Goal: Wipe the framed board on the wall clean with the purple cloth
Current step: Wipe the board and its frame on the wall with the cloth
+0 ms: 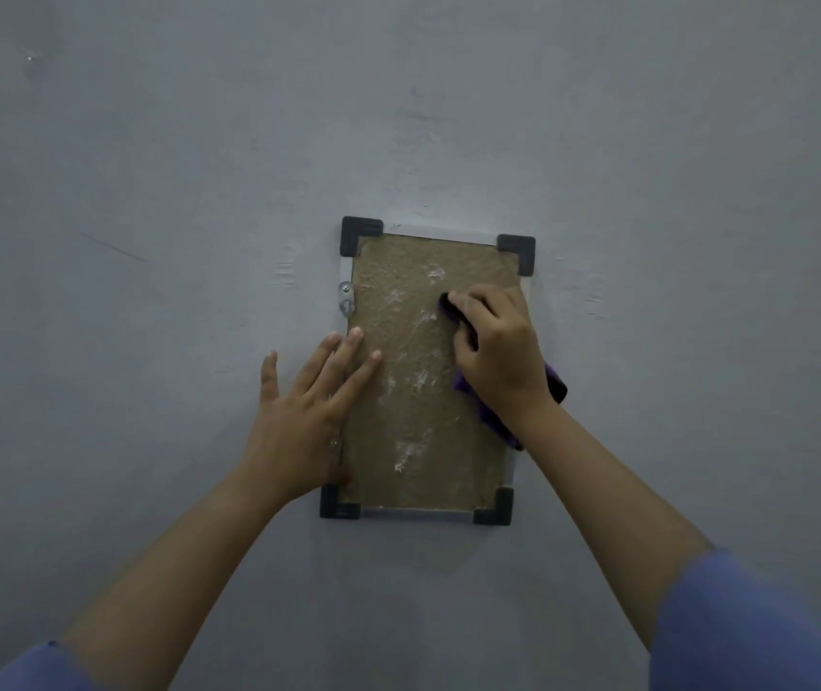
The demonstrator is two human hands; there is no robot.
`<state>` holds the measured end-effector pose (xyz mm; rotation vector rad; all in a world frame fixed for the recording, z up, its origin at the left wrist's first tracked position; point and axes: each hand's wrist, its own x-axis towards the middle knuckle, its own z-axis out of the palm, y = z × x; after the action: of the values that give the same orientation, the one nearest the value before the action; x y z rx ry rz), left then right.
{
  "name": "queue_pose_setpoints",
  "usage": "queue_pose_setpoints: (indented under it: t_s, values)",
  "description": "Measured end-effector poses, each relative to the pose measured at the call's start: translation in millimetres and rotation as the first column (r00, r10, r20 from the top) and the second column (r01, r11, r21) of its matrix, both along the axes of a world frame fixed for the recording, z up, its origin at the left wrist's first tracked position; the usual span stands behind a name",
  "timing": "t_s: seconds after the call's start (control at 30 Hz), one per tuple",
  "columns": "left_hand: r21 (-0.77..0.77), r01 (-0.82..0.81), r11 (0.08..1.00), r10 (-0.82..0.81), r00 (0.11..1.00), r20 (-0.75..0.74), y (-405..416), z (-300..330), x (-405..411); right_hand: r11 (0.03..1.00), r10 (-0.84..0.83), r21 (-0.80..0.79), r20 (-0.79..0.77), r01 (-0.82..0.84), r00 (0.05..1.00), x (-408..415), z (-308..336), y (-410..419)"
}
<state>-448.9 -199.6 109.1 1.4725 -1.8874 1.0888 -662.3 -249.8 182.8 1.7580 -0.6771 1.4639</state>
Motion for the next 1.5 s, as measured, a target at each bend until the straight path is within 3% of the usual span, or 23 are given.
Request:
queue_pose_setpoints:
  t_s: [0.17, 0.4, 0.67, 0.8, 1.0, 1.1, 1.17, 1.23, 1.4, 1.5]
  values:
    - [-0.002, -0.001, 1.000, 0.001, 0.996, -0.087, 4.0, -12.9, 3.2, 0.999, -0.004, 0.052, 0.021, 0.003, 1.000, -14.6, -56.1, -0.4]
    - [0.155, 0.013, 0.988, 0.023, 0.973, -0.230, 1.3, -50.7, 7.0, 0.996, 0.043, 0.071, 0.133, -0.053, 0.990, -7.1, -106.1, 0.7]
    - [0.134, 0.047, 0.990, -0.010, 0.964, -0.265, -2.5, -51.8, 6.4, 0.998, -0.014, 0.068, -0.100, 0.020, 0.995, -27.6, -138.1, 3.8]
    - [0.114, 0.058, 0.992, -0.025, 0.963, -0.269, -3.7, -52.5, 6.5, 0.995, -0.008, 0.102, 0.116, -0.004, 0.993, -13.5, -140.1, 2.9]
    - [0.116, 0.038, 0.993, -0.006, 0.965, -0.260, -3.1, -51.4, 6.1, 0.991, -0.070, 0.097, -0.200, 0.091, 0.977, -30.2, -169.0, 5.5]
    - [0.113, 0.038, 0.993, -0.007, 0.965, -0.262, -3.1, -52.1, 6.3, 0.990, -0.094, 0.092, -0.114, 0.105, 0.989, -40.4, -163.3, 5.8]
    - [0.101, 0.038, 0.994, -0.010, 0.964, -0.264, -3.9, -52.9, 6.5, 0.992, -0.074, 0.107, 0.019, 0.072, 0.997, -32.2, -163.6, 3.9]
    - [0.096, 0.039, 0.995, -0.012, 0.965, -0.264, -3.5, -52.7, 5.8, 0.992, -0.046, 0.120, 0.046, 0.040, 0.998, -20.6, -170.8, 4.8]
    - [0.100, 0.038, 0.994, -0.011, 0.965, -0.260, 0.1, -51.0, 3.9, 0.970, 0.114, 0.236, -0.213, -0.062, 0.970, -29.0, -177.9, 17.3]
    - [0.090, 0.046, 0.995, -0.021, 0.964, -0.264, -1.0, -51.8, 4.0, 0.885, 0.293, 0.383, -0.021, -0.263, 0.956, -35.0, -163.3, 32.2]
